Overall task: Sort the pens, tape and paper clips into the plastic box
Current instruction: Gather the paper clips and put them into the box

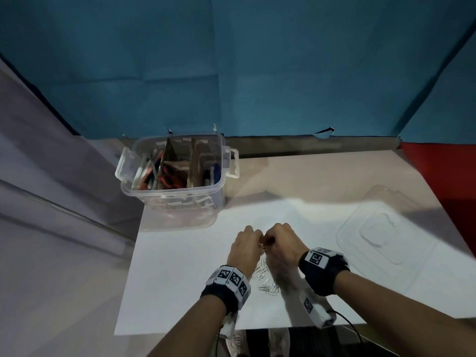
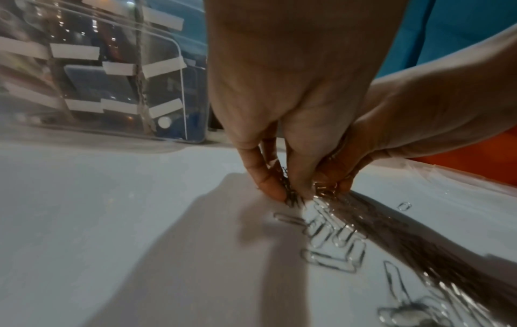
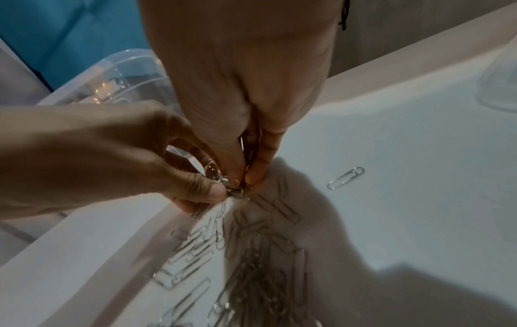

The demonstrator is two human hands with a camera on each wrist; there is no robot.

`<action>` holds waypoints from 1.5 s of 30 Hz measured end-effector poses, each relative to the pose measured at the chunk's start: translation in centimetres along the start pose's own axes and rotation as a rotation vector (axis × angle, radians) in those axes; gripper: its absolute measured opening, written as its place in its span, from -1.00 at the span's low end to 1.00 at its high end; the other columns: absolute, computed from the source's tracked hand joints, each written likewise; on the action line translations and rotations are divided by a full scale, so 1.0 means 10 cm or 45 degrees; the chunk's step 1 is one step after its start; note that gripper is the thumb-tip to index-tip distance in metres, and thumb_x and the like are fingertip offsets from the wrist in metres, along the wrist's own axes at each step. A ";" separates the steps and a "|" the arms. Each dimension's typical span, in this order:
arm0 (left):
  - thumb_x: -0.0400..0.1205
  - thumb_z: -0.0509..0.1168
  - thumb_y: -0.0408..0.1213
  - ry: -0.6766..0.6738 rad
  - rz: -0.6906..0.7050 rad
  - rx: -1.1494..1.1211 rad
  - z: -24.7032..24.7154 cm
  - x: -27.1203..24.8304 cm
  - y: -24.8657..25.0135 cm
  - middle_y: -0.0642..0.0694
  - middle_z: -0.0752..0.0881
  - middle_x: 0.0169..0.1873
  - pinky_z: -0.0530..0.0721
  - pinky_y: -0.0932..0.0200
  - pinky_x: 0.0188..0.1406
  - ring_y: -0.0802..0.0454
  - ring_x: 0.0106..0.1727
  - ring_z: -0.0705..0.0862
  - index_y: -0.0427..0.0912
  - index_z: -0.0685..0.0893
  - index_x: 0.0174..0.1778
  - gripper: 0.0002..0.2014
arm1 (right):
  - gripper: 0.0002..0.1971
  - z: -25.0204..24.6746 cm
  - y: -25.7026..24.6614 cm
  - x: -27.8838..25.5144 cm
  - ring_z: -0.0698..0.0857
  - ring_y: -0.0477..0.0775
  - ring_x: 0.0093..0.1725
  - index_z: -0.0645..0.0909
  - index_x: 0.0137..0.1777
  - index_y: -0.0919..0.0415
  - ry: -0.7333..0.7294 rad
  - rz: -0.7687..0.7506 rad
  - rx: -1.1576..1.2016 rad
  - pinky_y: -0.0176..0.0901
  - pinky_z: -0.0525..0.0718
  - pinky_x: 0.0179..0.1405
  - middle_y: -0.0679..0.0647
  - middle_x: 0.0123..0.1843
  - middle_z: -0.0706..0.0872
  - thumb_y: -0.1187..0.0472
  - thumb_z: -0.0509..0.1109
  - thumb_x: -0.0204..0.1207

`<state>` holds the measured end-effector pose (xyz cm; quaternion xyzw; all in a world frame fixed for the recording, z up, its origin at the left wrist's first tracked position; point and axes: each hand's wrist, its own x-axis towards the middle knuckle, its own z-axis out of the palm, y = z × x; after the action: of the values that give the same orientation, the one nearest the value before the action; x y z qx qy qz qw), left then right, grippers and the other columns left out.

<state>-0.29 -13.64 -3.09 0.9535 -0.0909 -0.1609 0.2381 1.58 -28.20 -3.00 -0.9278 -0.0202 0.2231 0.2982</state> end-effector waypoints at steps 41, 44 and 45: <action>0.61 0.30 -0.45 0.352 -0.039 -0.317 -2.66 0.47 -0.29 -0.11 0.85 -0.30 0.83 0.10 -0.16 0.06 -0.28 0.84 -0.23 0.84 -0.05 -0.80 | -0.81 -1.37 -2.13 0.97 0.73 0.29 -0.16 0.69 0.02 0.63 0.131 -0.107 0.902 0.19 0.78 0.02 0.49 -0.11 0.74 0.67 0.30 0.47; 0.69 0.33 -0.35 0.209 0.116 -0.356 -2.33 0.35 -0.01 -0.01 0.82 -0.38 0.80 0.26 -0.32 0.23 -0.41 0.79 -0.12 0.83 -0.10 -0.83 | -0.85 -1.41 -1.67 0.68 0.70 0.26 -0.19 0.71 0.05 0.56 -0.138 -0.162 0.763 0.14 0.73 0.01 0.50 -0.11 0.75 0.52 0.32 0.59; 0.69 0.33 -0.33 0.143 0.138 -0.322 -2.18 0.34 0.05 0.00 0.81 -0.36 0.76 0.28 -0.36 0.24 -0.40 0.79 -0.10 0.83 -0.12 -0.83 | -0.84 -1.39 -1.50 0.62 0.73 0.24 -0.20 0.73 0.04 0.51 -0.231 -0.163 0.657 0.09 0.76 0.01 0.46 -0.09 0.78 0.47 0.33 0.62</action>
<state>10.48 -5.64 14.46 0.9171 -0.1076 -0.1046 0.3694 14.54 -22.37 13.02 -0.7942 -0.0480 0.2838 0.5352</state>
